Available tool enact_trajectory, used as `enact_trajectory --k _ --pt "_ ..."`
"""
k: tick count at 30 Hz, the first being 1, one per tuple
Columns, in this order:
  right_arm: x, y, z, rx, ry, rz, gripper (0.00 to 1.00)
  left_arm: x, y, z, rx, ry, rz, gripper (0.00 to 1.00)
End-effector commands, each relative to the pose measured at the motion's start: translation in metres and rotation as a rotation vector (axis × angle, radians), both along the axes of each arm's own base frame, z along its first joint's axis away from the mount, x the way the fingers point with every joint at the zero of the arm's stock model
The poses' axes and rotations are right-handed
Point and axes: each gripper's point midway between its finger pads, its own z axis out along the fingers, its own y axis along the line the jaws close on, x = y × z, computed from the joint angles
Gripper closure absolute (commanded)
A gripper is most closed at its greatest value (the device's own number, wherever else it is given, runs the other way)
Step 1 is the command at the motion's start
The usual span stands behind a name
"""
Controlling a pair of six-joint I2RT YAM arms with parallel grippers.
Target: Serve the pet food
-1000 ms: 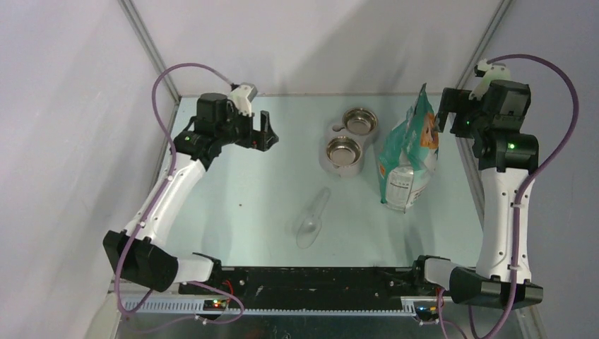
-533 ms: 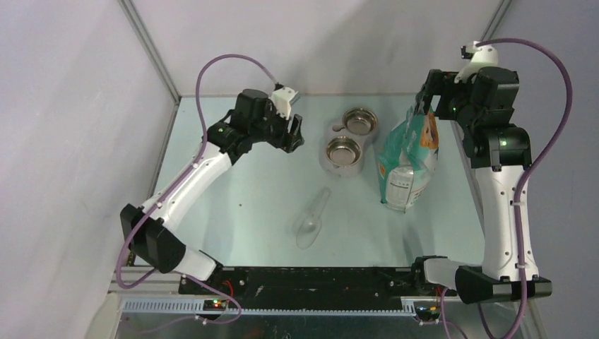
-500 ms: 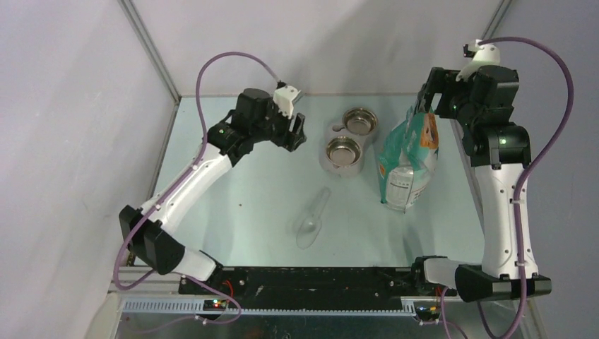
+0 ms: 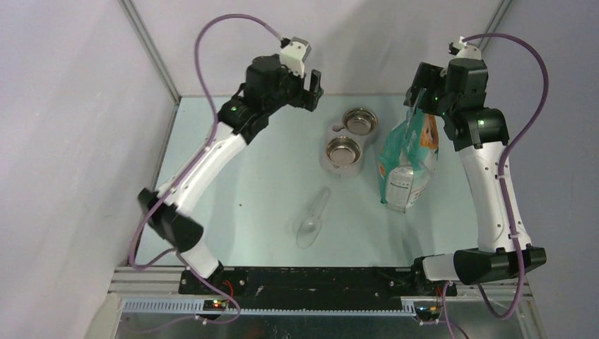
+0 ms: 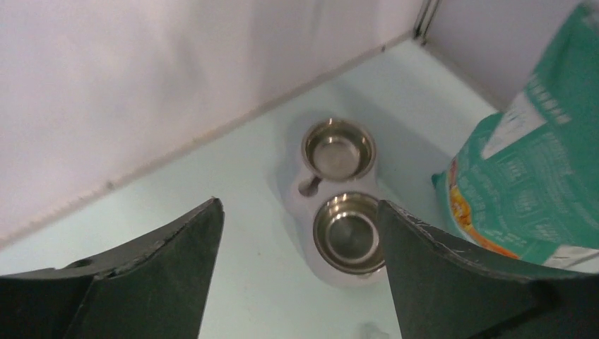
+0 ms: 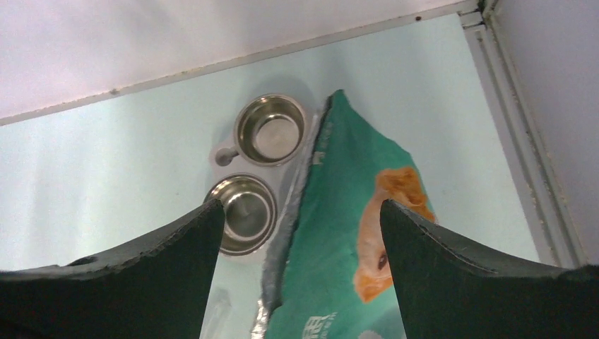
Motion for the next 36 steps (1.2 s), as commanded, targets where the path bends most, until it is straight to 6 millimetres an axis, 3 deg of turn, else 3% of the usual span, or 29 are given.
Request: enact_trajectory --k 1,4,6,13,20,28,32,36 --pt "-0.001 0.010 0.015 0.015 -0.051 0.004 0.17 0.029 -0.009 -0.098 -0.044 0.356 0.041 0.15" --pt "-0.002 0.008 0.011 0.002 -0.038 -0.004 0.17 0.043 -0.022 -0.131 -0.056 0.435 0.031 0.15" --pt "-0.004 0.007 0.008 0.003 -0.031 -0.006 0.17 0.057 -0.035 -0.169 -0.050 0.509 0.034 0.14" --pt "-0.012 0.007 0.001 -0.001 -0.002 0.017 0.18 0.083 -0.066 -0.229 -0.069 0.592 0.047 0.13" --pt "-0.012 0.012 -0.009 0.066 0.026 0.068 0.18 0.084 -0.064 -0.294 0.043 0.658 0.128 0.17" --pt "-0.011 0.000 -0.017 0.122 0.043 0.060 0.19 0.066 -0.077 -0.323 0.088 0.730 0.053 0.26" --pt "-0.009 -0.008 -0.021 0.149 0.051 0.048 0.20 0.067 -0.050 -0.336 0.147 0.751 0.151 0.29" --pt "-0.007 -0.021 -0.013 0.156 0.035 0.024 0.20 0.063 -0.019 -0.333 0.164 0.780 0.201 0.34"
